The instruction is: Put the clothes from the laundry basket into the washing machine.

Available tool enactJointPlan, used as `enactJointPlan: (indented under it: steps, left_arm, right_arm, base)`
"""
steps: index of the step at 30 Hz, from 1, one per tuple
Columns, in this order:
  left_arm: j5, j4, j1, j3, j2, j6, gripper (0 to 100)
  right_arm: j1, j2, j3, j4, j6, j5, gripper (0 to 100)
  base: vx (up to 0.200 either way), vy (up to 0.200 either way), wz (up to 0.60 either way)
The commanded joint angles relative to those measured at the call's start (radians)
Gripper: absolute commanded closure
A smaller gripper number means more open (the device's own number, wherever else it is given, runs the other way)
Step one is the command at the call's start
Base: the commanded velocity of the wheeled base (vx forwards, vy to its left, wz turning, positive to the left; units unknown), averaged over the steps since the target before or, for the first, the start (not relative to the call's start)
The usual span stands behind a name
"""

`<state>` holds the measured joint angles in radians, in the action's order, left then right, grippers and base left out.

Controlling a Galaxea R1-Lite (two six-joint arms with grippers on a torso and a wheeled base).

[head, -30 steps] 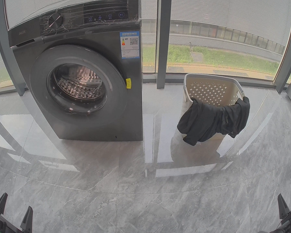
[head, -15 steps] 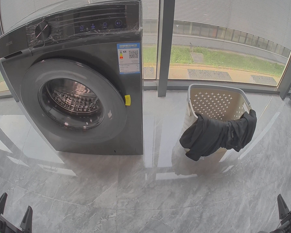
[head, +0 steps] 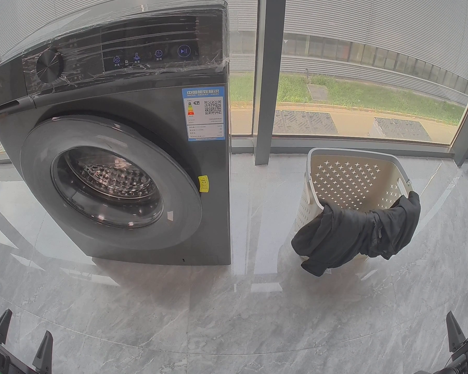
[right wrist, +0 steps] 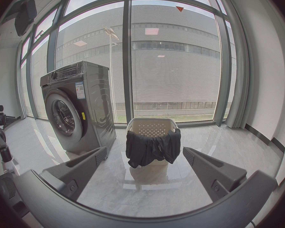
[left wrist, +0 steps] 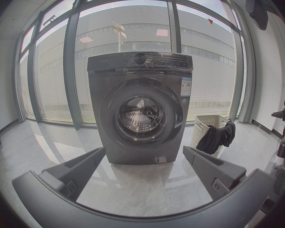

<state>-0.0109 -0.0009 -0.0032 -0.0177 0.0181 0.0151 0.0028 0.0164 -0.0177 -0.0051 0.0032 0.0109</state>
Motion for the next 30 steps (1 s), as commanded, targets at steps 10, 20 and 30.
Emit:
enactJointPlan:
  steps: [10,20,30]
  left_arm:
    - [0.0,-0.001,0.0,0.016,-0.018,-0.003,0]
    - [0.0,-0.001,0.0,0.016,-0.018,-0.003,0]
    - [0.0,-0.001,0.0,0.016,-0.018,-0.003,0]
  right_arm:
    - [-0.001,-0.016,0.018,-0.001,-0.002,0.001,0]
    - [0.0,-0.016,0.018,-0.001,-0.002,0.001,0]
    - [0.0,-0.016,0.018,-0.001,-0.002,0.001,0]
  base:
    - [0.0,-0.14,0.0]
    - [0.0,-0.2,0.0]
    - [0.0,-0.14,0.0]
